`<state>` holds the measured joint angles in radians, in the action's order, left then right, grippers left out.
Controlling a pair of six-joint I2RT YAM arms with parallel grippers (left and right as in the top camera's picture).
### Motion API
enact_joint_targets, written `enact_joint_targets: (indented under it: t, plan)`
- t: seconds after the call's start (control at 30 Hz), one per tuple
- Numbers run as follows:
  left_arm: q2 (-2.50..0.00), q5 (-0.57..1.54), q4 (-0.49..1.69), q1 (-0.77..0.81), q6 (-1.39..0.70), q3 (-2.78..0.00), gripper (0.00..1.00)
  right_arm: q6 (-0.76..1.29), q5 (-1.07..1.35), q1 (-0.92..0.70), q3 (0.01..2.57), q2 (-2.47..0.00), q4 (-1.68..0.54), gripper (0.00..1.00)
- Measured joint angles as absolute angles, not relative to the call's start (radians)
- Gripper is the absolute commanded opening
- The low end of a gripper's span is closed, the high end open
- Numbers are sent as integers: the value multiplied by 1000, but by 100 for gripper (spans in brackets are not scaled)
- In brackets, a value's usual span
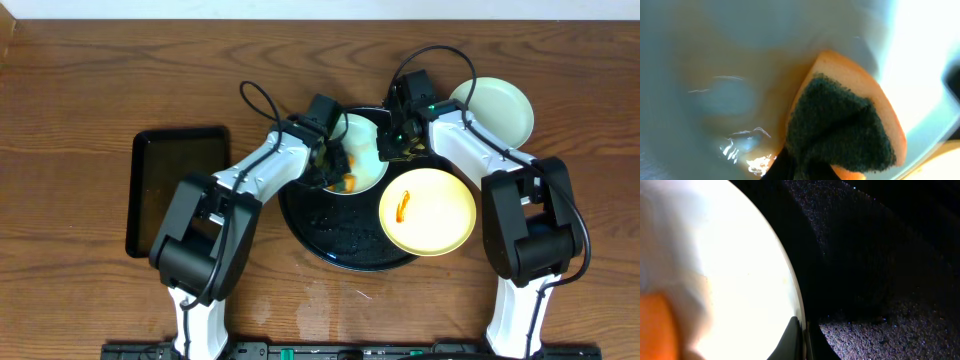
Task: Clean dirty plates on tray and stack at the side
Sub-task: 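Scrub the second pale green plate with the sponge in the left gripper, then lift the second plate with the right gripper toward the first plate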
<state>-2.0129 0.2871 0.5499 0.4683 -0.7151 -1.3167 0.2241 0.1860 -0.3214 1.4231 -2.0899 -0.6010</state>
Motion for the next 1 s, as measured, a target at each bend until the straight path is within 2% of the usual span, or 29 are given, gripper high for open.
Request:
enact_joint_targets:
  t: [0.3, 0.53, 0.73, 1.0]
  plan:
    - [-1959, -51, 591, 469, -689, -1321, 7, 221, 196, -323, 1425, -2090, -611, 1]
    - [-1758, -224, 578, 415, -619, -1317, 8, 165, 168, -326, 1505, -2117, -718, 1]
    - [-1546, -266, 649, 261, -593, -1317, 7, 85, 94, -343, 1663, -2137, -862, 1]
    - [-1462, -289, 833, 15, -583, -1316, 7, -20, -230, -451, 1903, -2137, -1021, 1]
